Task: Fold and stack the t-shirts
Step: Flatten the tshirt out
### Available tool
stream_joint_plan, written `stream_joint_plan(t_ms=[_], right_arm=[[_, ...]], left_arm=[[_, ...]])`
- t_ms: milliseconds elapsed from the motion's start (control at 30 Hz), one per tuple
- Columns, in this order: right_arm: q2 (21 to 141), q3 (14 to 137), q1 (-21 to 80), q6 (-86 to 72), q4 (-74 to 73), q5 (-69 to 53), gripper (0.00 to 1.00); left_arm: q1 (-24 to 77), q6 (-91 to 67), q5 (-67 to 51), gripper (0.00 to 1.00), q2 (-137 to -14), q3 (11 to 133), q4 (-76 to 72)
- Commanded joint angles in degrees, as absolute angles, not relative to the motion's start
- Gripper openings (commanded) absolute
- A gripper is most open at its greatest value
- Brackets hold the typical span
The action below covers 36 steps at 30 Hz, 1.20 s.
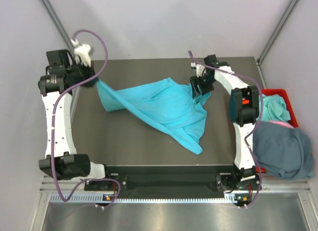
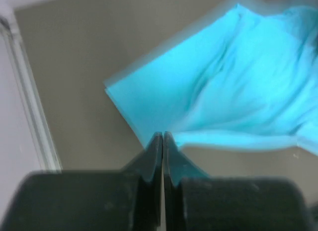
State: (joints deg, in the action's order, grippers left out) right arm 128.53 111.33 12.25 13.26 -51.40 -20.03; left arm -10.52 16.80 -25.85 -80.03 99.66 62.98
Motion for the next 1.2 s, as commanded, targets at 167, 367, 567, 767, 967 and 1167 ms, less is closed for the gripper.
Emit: stream_joint_plan(t_ms=[167, 367, 567, 767, 967, 1167], right_arm=[[132.5, 120.9, 11.3, 8.8, -45.0, -17.5, 0.68], [131.4, 121.7, 10.7, 7.4, -45.1, -19.6, 0.68], [130.2, 120.9, 10.5, 6.1, -42.4, -17.8, 0.68], [130.2, 118.9, 9.5, 3.0, -38.5, -16.9, 0.68], [131.0, 118.4, 8.8, 1.9, -37.4, -17.5, 0.67], [131.7, 118.6, 7.6, 0.4, -35.9, -17.5, 0.68]], left_arm=[[-10.9, 13.5, -14.0, 0.98, -73.1, 112.5, 62.3], [-11.0, 12.1, -12.7, 0.99, -71.0, 109.2, 59.2], [-11.1, 7.9, -9.7, 0.96, -75.8, 92.2, 47.5], [-11.1, 6.1, -5.6, 0.89, -83.9, 80.3, 32.7], [-12.5, 3.2, -7.5, 0.79, -97.0, 83.1, 28.5], [-13.8, 0.1, -10.3, 0.69, -104.7, 85.9, 27.2]])
